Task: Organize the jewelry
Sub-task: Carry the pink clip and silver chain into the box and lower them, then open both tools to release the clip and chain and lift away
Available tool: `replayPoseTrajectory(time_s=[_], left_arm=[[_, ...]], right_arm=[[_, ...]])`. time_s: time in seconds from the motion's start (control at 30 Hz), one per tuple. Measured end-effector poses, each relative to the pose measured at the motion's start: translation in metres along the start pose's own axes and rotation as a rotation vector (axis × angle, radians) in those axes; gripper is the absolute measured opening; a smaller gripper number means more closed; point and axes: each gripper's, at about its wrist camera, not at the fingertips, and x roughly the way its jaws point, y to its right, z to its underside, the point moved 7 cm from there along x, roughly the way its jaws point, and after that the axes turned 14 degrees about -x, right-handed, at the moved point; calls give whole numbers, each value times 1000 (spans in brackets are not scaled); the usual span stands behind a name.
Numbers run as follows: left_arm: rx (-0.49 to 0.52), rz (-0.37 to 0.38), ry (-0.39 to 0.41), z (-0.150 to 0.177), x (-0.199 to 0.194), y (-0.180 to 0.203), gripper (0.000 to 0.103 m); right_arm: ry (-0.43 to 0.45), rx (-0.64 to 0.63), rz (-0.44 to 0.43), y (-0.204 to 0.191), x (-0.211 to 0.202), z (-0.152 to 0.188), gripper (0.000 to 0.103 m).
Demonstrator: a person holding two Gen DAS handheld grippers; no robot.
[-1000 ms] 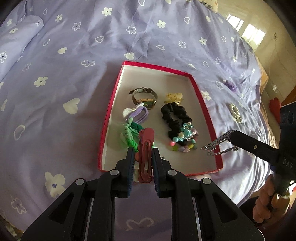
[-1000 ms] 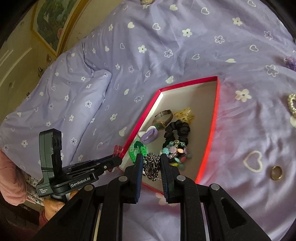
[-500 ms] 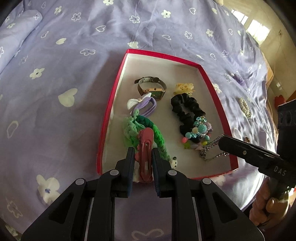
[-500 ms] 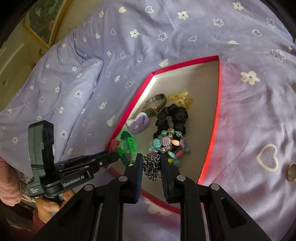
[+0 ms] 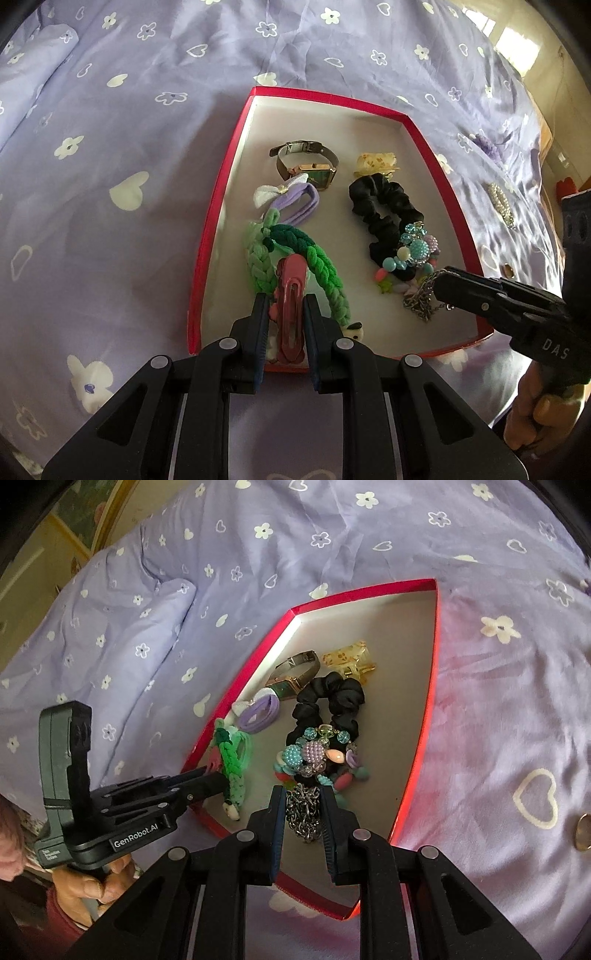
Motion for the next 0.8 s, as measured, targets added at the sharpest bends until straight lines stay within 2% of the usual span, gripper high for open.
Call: replayPoseTrajectory(time_s=[0.27,0.37,0.47,0.8], left_arm=[[11,-22,3,0,1,1,17],[7,-26,2,-1,1,0,20],[3,-35,6,-1,0,-2,27],[3,-36,5,-1,0,-4,27]], right_arm=[[-24,-37,20,-3,4,0,20],[-23,-36,19,-3,4,0,20],[-22,-36,18,-3,4,0,21],[-11,-19,6,-3,0,-1,23]])
